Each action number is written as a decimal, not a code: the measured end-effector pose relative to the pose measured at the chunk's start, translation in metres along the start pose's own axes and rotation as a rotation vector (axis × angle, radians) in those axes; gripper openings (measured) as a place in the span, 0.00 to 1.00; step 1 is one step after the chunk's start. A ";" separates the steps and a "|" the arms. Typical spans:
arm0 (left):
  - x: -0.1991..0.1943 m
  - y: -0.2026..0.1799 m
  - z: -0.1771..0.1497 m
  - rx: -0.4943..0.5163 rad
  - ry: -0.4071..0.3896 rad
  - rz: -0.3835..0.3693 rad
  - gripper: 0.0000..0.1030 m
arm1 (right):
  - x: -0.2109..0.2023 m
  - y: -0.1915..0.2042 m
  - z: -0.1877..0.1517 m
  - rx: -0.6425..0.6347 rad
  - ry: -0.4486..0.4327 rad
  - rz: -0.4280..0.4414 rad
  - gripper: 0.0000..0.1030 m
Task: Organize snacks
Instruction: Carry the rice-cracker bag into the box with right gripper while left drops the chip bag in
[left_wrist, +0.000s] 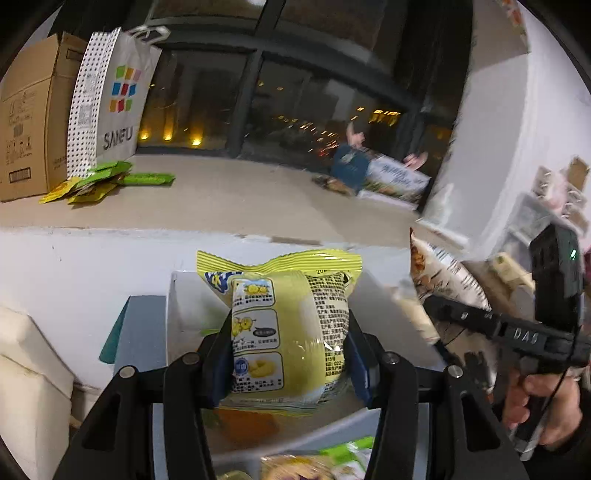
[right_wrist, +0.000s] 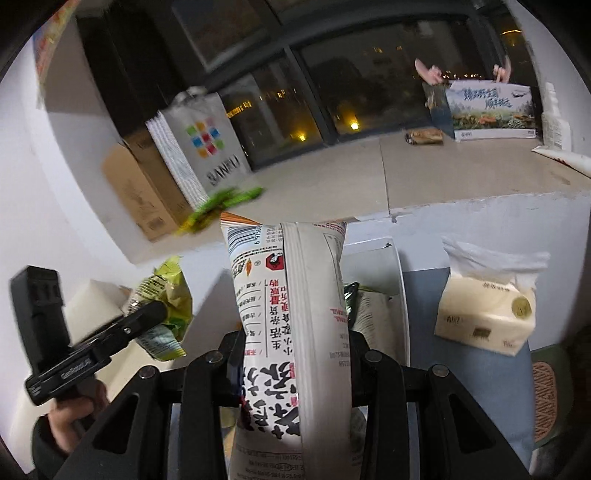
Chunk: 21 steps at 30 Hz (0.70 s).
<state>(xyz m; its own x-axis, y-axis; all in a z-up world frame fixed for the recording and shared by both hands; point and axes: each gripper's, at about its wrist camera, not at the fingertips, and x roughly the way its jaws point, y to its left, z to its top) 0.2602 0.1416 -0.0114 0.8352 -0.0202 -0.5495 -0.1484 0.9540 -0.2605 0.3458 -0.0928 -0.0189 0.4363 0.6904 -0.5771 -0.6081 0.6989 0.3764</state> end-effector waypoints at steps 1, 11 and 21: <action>0.009 0.004 0.000 -0.014 0.015 -0.007 0.55 | 0.011 -0.002 0.005 -0.003 0.016 -0.019 0.38; 0.041 0.016 -0.015 -0.010 0.074 0.046 1.00 | 0.067 -0.020 0.038 0.001 0.070 -0.103 0.40; 0.006 -0.011 -0.016 0.096 0.010 0.079 1.00 | 0.051 -0.010 0.029 -0.042 0.040 -0.085 1.00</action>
<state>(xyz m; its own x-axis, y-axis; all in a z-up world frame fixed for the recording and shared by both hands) 0.2588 0.1262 -0.0244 0.8173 0.0535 -0.5737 -0.1618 0.9769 -0.1394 0.3933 -0.0591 -0.0306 0.4612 0.6200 -0.6348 -0.5973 0.7460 0.2946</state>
